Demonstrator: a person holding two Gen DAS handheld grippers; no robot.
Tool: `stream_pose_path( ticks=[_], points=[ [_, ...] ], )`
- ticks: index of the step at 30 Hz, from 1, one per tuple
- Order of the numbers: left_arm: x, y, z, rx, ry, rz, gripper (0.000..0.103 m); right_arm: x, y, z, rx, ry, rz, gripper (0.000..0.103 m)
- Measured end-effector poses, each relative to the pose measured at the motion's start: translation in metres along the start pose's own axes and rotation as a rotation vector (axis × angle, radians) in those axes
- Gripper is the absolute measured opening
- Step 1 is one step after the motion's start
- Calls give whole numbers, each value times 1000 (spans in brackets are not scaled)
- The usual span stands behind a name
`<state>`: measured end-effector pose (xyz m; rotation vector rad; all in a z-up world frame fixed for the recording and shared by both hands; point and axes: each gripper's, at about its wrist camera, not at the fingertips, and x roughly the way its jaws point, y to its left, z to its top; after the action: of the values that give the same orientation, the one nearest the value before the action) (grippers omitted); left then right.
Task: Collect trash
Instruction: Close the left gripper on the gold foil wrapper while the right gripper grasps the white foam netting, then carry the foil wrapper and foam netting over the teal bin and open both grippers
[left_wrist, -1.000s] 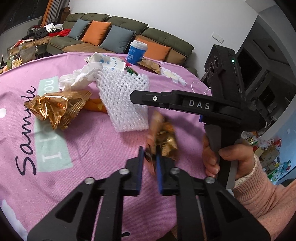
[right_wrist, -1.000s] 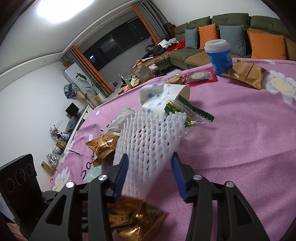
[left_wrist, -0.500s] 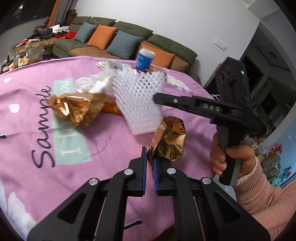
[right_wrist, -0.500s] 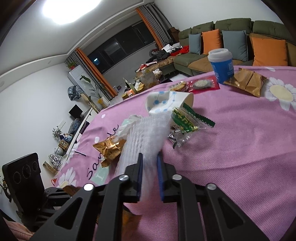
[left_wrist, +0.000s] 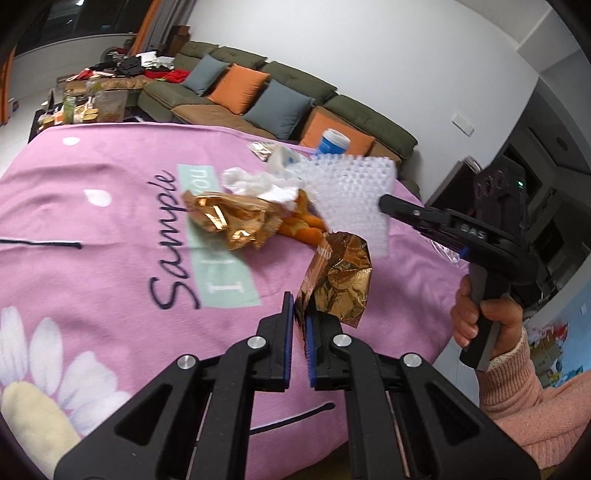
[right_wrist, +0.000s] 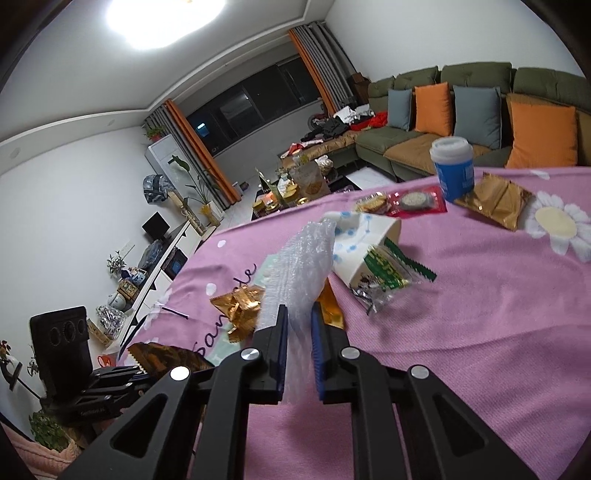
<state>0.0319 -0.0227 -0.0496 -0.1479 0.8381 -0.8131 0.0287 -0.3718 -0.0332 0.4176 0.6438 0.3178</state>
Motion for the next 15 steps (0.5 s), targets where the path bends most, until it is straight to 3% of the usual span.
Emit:
stream_pose_path(
  ticks=[15],
  points=[
    [-43, 26, -3, -70, -74, 71, 6, 21, 50, 3, -78, 17, 96, 11]
  ],
)
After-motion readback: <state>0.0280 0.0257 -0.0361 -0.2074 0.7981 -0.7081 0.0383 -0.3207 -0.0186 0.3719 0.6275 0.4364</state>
